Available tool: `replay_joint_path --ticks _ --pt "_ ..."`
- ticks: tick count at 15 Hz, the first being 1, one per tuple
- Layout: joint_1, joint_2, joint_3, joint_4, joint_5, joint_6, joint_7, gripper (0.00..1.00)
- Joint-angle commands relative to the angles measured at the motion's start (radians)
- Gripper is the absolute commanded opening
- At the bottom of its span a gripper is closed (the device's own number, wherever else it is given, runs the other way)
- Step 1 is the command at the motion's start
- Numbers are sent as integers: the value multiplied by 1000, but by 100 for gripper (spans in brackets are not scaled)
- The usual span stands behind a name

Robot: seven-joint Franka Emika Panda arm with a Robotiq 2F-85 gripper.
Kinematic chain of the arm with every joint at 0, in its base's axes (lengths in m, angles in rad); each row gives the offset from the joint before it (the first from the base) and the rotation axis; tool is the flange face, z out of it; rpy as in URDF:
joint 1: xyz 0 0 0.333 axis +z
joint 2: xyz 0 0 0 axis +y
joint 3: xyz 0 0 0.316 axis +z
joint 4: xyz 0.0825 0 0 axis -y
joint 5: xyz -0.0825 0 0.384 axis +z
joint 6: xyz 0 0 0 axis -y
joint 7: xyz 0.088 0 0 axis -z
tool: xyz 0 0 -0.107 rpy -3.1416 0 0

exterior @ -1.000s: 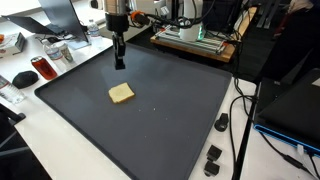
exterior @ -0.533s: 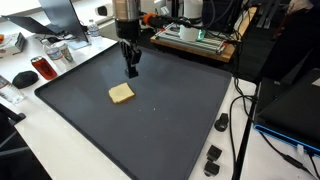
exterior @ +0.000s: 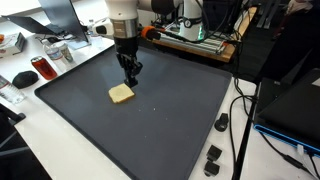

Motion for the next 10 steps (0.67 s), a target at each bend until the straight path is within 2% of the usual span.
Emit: replay_joint_path --ticks 1,7,10 --pt "-29 38 14 20 -22 4 -81 5" --pt "-44 82 16 24 -38 61 -165 5" --pt "-30 94 1 25 -72 87 -190 5"
